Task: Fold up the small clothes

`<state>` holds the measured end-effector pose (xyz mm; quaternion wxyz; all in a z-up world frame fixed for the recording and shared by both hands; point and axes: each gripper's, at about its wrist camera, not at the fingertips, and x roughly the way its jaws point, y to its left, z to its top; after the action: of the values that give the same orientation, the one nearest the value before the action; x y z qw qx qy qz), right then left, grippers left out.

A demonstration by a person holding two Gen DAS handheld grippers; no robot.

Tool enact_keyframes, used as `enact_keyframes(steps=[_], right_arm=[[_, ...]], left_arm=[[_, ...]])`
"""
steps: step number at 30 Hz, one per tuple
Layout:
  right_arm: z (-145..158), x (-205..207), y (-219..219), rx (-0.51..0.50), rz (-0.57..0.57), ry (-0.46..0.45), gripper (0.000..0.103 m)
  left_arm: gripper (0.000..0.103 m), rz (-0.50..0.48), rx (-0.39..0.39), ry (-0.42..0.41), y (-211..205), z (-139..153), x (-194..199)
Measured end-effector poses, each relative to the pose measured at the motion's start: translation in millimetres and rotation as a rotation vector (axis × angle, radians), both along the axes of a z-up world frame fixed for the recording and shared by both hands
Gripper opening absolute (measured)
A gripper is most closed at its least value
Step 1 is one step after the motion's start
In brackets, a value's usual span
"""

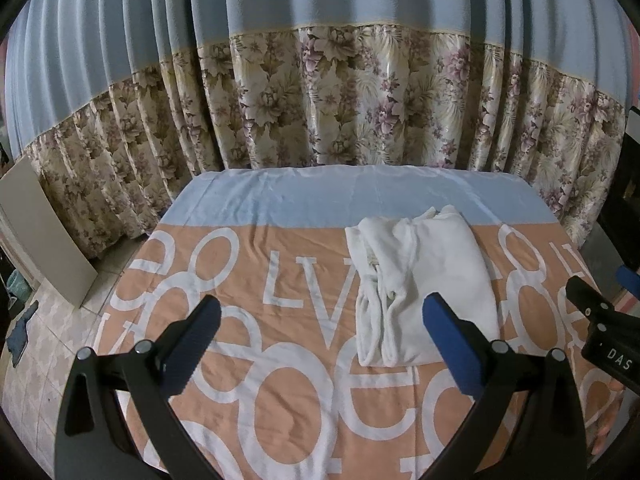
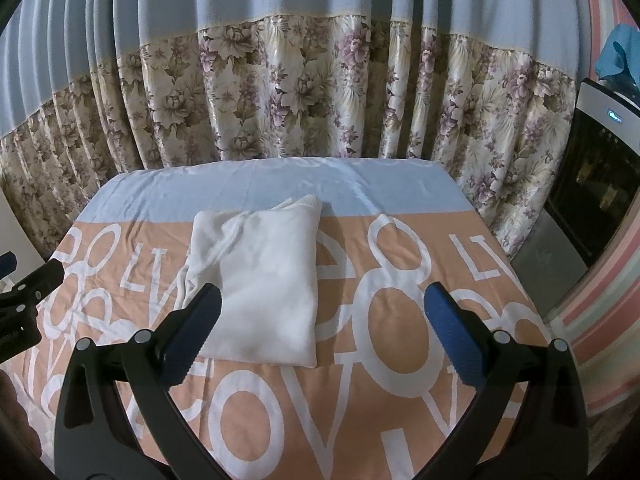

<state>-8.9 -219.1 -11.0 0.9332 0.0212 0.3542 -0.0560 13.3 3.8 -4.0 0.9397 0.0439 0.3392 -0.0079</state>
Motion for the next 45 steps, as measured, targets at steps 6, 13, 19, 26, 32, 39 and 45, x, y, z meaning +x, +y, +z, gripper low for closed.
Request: enact_keyframes(steps=[6, 13, 19, 26, 32, 39, 45], right_arm=[[3.3, -0.2, -0.4, -0.003, 0.0, -0.004, 0.1], [4.7, -0.5, 0.2, -0.002, 0.001, -0.005, 0.1], [7.4, -0.3, -0.2, -0.003, 0.002, -0.006, 0.1], [7.9, -0.2, -0.8, -0.005, 0.003, -0.006, 0.1], [8.3, -0.5, -0.3, -0.005, 0.005, -0.005, 0.1], [9.4, -0.1, -0.1, -0.005, 0.005, -0.006, 0.1], [9.3, 0.0, 0.7, -0.009, 0.008, -0.006, 0.1]], left_arm=[[0.101, 0.0, 0.004, -0.003, 3.0, 1.1, 0.3], [0.101, 0.001, 0.004, -0.003, 2.4, 0.8, 0.3], [0.101, 0.003, 0.002, -0.003, 1.8, 0.6, -0.1], [0.101, 0.003, 0.002, -0.004, 1.6, 0.3, -0.2], [0.101, 0.003, 0.002, -0.004, 1.5, 0.3, -0.2], [0.101, 0.002, 0.004, -0.004, 2.0, 0.1, -0.2], [0.101, 0.004, 0.003, -0.005, 0.6, -0.1, -0.4]])
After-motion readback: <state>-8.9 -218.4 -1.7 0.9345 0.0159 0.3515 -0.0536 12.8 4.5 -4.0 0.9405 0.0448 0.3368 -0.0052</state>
